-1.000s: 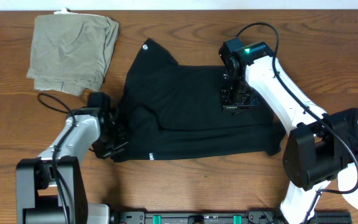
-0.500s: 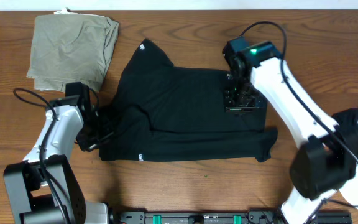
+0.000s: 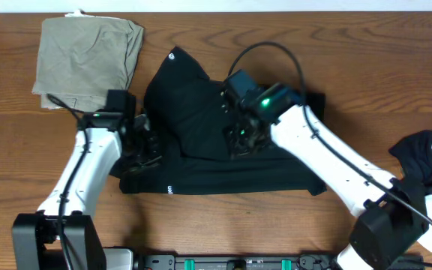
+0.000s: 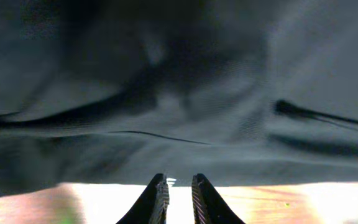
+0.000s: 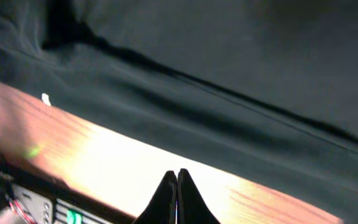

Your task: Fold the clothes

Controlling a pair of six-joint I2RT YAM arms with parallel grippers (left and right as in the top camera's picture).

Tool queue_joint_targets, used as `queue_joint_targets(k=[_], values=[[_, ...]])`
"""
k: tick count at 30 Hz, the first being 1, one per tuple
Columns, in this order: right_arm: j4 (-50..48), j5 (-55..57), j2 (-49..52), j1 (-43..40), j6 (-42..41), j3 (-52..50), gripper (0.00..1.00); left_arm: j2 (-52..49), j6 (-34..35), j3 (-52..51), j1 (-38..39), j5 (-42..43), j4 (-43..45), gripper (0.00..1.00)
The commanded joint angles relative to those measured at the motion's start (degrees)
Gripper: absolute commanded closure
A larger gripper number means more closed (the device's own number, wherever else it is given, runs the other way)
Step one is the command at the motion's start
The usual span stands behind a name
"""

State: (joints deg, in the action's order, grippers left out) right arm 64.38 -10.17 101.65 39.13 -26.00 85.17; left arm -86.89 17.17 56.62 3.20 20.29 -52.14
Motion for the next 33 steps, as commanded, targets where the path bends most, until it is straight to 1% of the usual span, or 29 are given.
queue_joint_targets(k=[1,6,8,12,17,21,30,33], values=[[-3.1,-3.41,0.7,0.26,-6.21,-4.2,0.98,-0.52,2.91,-0.37,1.11,1.09,0.61,0.83],[-13.05,-7.91,0.7,0.22,-7.85,-11.98,0.98,-2.58,3.04,-0.63,1.11,1.16,3.15,0.84],[-16.55,-9.42,0.7,0.28,-8.81,-14.82,0.98,-3.91,3.04,-0.63,1.11,1.22,3.45,0.88],[-20.15,-10.29,0.7,0.31,-11.3,-18.45,0.98,-6.56,3.04,-0.7,1.25,1.77,3.5,0.89],[-23.39,-9.86,0.7,0.15,-12.52,-21.9,0.98,-10.67,2.75,-0.79,1.22,1.57,5.97,0.91],[-24.41,-6.32,0.7,-0.57,-13.4,-24.41,0.99,-13.46,2.89,-0.79,1.2,-1.33,7.56,0.92],[-26.47,-6.14,0.7,-8.04,-11.41,-26.82,0.98,-15.1,3.02,-0.79,-0.72,-2.43,9.25,0.92],[-26.01,-6.16,0.7,-9.16,-10.14,-26.84,0.99,-15.1,2.99,-0.79,-1.29,-3.08,9.44,0.92]])
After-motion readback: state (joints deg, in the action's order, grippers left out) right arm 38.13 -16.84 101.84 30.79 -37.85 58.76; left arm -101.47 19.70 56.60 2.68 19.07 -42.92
